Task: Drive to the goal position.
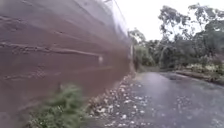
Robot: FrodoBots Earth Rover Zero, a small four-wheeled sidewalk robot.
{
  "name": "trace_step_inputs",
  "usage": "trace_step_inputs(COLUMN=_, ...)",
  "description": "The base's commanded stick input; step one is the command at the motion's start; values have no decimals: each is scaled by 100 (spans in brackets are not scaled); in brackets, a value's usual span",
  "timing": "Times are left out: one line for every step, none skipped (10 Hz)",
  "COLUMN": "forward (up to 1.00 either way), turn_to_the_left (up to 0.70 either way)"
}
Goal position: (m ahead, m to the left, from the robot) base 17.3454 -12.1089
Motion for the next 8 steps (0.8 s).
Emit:
trace_step_inputs(forward=36, turn_to_the_left=-55)
trace_step_inputs(forward=36, turn_to_the_left=-90)
trace_step_inputs(forward=35, turn_to_the_left=-89)
trace_step_inputs(forward=35, turn_to_the_left=-54)
trace_step_inputs(forward=35, turn_to_the_left=3)
trace_step_inputs(forward=35, turn_to_the_left=8)
trace_step_inputs(forward=35, turn_to_the_left=-12)
trace_step_inputs(forward=35, turn_to_the_left=-76)
